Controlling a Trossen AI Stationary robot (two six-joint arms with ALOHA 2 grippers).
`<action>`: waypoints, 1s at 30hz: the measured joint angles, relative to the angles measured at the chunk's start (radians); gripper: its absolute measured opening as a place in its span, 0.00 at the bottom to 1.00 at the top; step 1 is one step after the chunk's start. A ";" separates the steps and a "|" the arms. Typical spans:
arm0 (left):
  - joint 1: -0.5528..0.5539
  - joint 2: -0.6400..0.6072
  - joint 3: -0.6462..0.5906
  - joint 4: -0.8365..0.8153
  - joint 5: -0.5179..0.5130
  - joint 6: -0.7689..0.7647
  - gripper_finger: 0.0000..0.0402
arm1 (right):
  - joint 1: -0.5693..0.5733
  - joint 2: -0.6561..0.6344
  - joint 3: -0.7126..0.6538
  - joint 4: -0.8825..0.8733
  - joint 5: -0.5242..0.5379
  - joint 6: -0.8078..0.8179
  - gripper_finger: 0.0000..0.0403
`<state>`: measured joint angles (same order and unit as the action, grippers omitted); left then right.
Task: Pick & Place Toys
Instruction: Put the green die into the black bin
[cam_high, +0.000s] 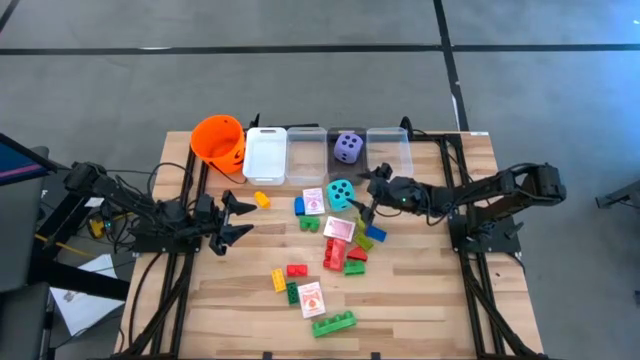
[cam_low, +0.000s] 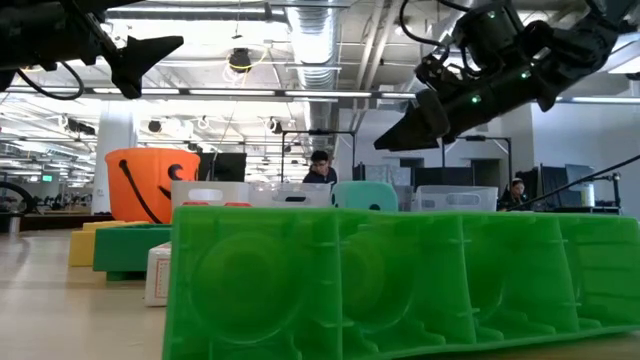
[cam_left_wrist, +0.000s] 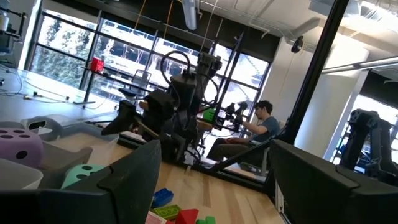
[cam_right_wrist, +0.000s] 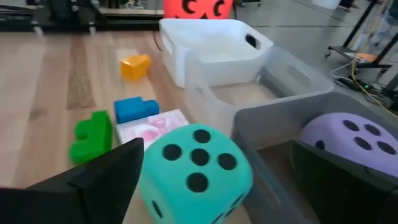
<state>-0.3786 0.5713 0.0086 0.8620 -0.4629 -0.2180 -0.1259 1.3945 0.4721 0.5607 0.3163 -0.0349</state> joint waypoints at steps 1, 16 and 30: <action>0.000 0.000 0.000 -0.010 0.000 0.000 0.73 | -0.006 0.000 0.000 -0.004 -0.001 -0.011 0.97; 0.000 0.046 0.000 -0.003 0.000 -0.008 0.73 | -0.065 0.000 0.000 -0.094 -0.243 -0.052 0.98; 0.000 0.046 0.000 0.014 0.000 -0.008 0.73 | -0.022 0.000 0.000 -0.204 -0.311 0.112 0.98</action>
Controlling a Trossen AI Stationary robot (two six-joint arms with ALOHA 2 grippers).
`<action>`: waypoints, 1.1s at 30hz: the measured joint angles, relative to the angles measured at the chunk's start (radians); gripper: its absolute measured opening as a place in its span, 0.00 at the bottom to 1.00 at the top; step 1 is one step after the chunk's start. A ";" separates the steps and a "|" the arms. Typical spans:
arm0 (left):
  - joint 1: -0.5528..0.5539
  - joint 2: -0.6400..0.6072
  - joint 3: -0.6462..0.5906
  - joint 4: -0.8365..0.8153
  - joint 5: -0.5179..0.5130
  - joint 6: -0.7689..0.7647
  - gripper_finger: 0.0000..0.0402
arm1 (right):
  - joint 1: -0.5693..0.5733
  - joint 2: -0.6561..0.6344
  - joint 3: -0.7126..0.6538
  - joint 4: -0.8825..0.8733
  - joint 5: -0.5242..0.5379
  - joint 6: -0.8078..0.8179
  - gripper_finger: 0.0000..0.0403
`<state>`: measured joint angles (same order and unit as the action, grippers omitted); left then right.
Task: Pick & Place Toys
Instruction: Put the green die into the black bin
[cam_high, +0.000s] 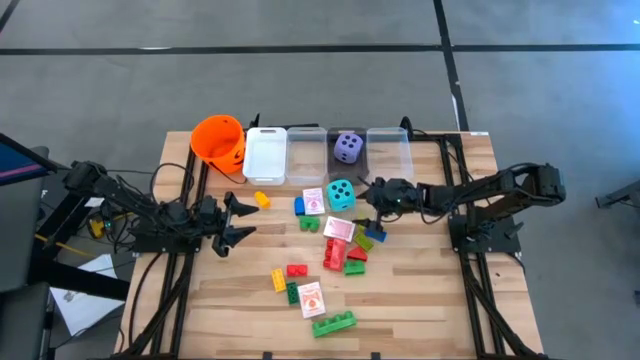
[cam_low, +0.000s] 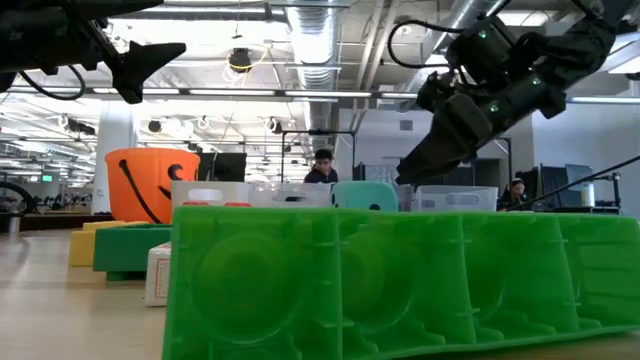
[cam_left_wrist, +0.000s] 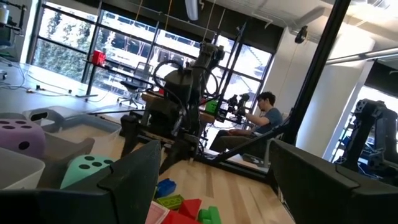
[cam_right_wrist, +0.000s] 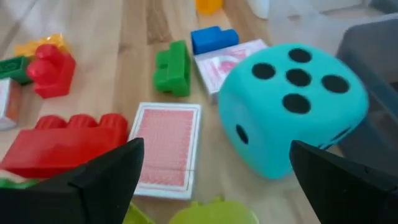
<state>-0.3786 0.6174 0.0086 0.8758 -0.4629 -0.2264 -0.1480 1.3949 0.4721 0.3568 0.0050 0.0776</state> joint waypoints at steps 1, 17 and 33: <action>0.000 0.000 0.000 0.002 0.000 0.000 0.73 | 0.006 0.000 0.000 0.002 0.018 0.002 0.98; 0.000 0.000 0.000 0.008 0.000 -0.044 0.73 | -0.021 0.000 0.000 -0.042 0.046 0.234 0.98; 0.000 0.000 0.000 0.009 0.000 -0.071 0.73 | -0.022 0.001 0.000 0.013 0.058 0.350 0.98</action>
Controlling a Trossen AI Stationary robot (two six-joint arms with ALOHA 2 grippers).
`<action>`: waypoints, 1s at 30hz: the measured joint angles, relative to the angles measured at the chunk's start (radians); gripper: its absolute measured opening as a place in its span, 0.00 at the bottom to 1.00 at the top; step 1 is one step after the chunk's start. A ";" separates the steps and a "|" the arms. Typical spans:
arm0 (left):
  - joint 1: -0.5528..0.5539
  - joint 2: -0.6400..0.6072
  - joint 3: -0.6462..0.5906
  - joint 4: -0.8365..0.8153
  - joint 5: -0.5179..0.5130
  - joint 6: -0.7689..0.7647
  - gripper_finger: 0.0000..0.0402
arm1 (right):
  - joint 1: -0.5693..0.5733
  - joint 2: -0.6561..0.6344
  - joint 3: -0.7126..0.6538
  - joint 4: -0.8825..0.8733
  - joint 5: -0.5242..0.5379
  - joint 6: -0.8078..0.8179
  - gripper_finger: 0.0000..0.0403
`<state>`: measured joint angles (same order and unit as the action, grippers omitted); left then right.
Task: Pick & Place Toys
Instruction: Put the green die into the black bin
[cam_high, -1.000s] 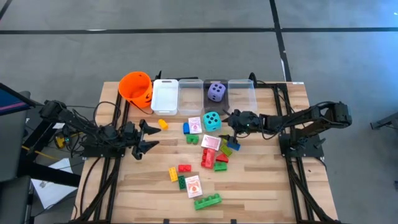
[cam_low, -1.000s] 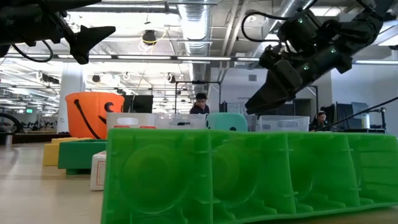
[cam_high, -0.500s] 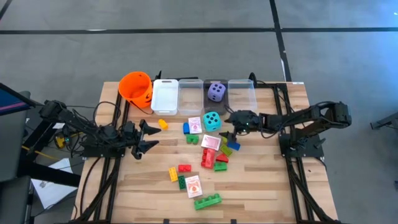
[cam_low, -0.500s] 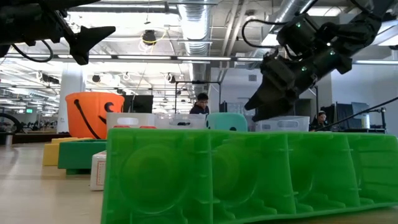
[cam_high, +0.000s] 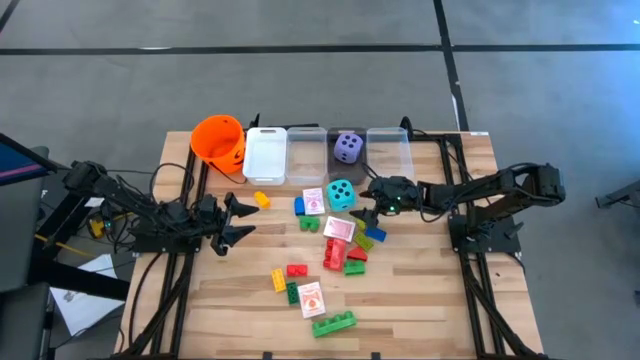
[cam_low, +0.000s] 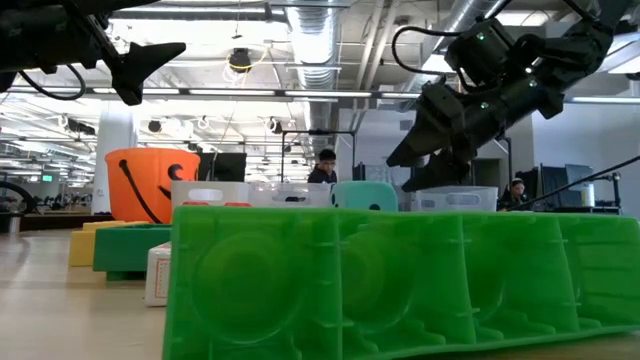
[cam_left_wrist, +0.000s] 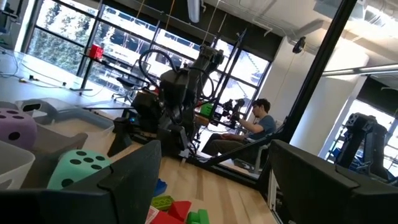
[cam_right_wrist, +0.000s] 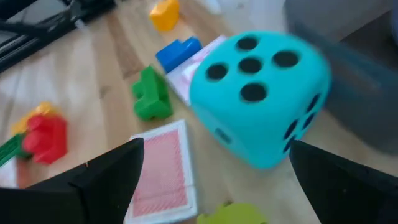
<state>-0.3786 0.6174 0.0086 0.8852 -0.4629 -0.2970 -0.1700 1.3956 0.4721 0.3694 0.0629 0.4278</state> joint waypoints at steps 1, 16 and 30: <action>0.000 0.000 0.000 0.000 0.000 0.000 0.73 | -0.001 0.000 0.000 0.010 0.012 0.006 0.98; 0.000 0.000 0.000 0.017 0.000 0.000 0.73 | 0.000 0.195 0.058 0.083 -0.039 0.043 0.98; 0.000 0.000 0.000 0.015 0.000 0.000 0.73 | 0.174 0.393 0.305 0.072 -0.175 -0.155 0.98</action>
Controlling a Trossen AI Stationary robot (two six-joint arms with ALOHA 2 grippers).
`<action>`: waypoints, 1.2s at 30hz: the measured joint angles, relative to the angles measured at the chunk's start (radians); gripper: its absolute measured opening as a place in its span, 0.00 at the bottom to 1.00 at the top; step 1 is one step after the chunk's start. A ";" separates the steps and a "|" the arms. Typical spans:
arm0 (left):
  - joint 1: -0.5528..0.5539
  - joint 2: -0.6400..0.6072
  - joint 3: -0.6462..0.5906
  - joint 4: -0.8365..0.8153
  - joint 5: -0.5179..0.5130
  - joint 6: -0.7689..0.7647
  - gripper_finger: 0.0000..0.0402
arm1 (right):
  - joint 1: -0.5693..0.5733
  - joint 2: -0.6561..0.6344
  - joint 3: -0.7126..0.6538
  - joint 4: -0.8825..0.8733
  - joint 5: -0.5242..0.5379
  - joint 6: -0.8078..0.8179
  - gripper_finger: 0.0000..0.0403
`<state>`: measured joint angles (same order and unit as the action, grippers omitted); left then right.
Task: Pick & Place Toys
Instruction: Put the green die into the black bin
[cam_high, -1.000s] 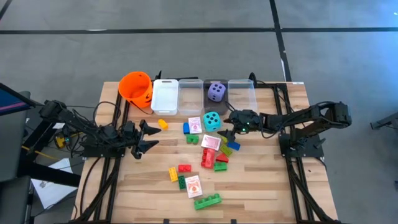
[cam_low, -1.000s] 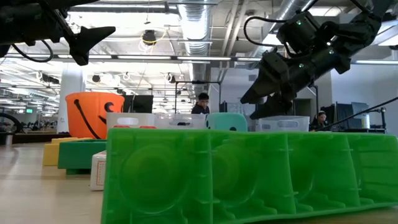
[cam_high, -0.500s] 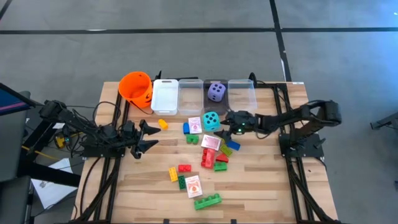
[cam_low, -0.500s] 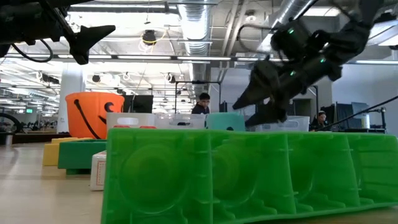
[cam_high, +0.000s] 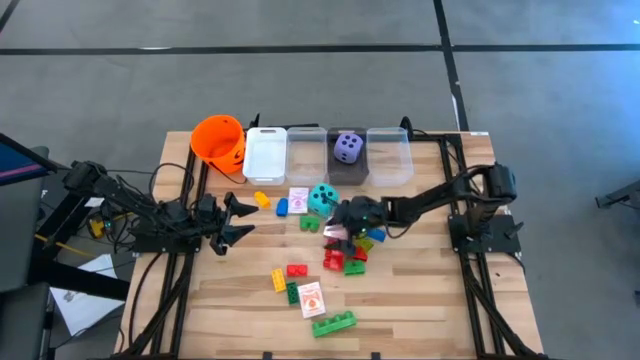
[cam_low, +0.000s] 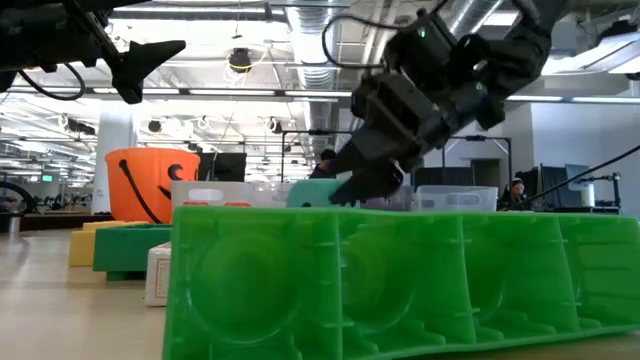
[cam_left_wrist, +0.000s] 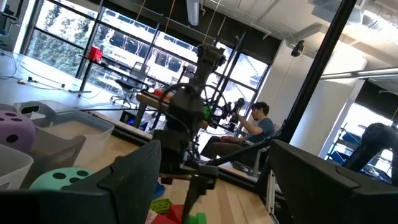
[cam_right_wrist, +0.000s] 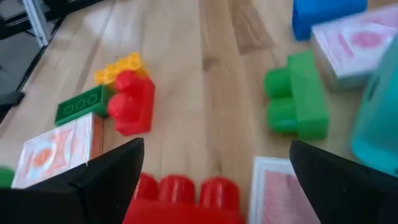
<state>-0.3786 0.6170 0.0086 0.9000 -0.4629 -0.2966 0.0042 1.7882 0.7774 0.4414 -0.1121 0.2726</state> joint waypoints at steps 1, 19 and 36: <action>0.000 0.000 0.000 0.000 0.000 0.000 0.73 | 0.014 -0.006 0.004 -0.009 0.049 0.000 0.98; 0.000 0.000 0.000 -0.001 0.000 0.000 0.73 | 0.006 -0.140 0.005 -0.149 0.580 -0.003 0.98; 0.000 0.000 0.000 -0.001 0.000 0.000 0.73 | -0.059 -0.112 0.006 -0.141 0.516 0.124 0.98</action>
<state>-0.3786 0.6170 0.0086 0.8989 -0.4629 -0.2966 -0.0546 1.6760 0.7830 0.3001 0.4042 0.3967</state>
